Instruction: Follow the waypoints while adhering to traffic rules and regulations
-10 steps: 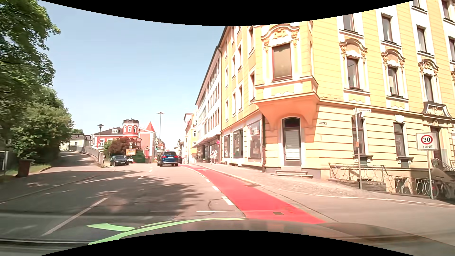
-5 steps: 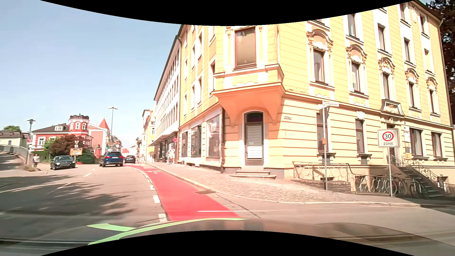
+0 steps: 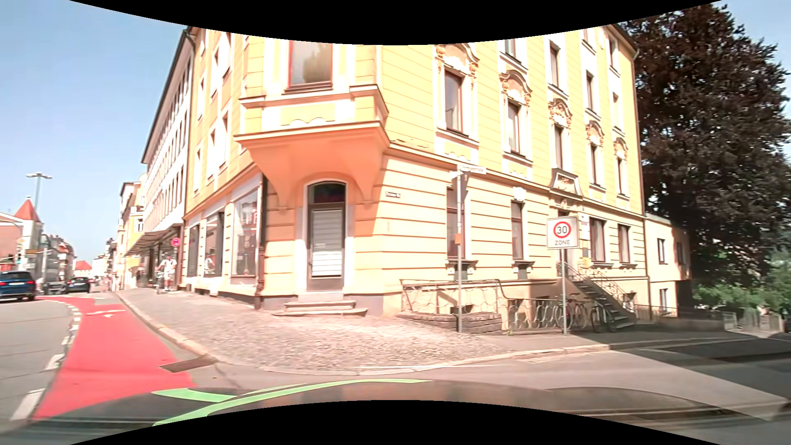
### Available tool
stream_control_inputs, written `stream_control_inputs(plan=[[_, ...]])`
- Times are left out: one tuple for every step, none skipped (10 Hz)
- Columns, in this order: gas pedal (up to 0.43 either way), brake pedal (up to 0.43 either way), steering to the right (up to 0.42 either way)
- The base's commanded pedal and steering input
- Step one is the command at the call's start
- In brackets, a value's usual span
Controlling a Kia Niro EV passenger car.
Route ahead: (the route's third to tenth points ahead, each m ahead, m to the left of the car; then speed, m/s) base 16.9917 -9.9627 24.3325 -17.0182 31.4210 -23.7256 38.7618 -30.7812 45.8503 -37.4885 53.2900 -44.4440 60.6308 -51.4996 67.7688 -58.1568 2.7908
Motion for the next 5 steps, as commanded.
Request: stream_control_inputs(plan=[[0.059,0.000,0.841],[0.067,0.000,0.843],[0.067,0.000,0.841],[0.067,0.000,0.829],[0.067,0.000,0.810]])
